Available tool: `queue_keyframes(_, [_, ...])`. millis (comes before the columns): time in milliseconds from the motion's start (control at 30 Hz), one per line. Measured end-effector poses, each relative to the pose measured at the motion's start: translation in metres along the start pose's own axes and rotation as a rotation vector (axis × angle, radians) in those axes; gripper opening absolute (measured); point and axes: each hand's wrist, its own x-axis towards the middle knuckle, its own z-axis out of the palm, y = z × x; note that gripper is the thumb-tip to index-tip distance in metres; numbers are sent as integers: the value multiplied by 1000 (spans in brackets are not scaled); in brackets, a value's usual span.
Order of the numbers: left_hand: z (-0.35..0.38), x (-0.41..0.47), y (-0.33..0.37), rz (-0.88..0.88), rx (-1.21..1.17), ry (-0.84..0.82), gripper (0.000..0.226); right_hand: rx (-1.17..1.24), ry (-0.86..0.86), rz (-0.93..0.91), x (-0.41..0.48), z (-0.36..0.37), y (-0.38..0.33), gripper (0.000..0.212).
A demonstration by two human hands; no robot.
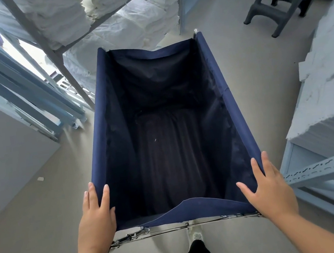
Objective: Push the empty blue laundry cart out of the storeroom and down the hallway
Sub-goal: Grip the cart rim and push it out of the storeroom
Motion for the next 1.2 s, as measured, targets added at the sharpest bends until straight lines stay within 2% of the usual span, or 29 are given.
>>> queue_keyframes(733, [8, -123, -6, -159, -2, -25, 78, 28, -32, -142, -53, 10, 6, 85])
queue_keyframes(1200, [20, -215, 31, -319, 1, -13, 75, 25, -58, -329, -69, -1, 32, 80])
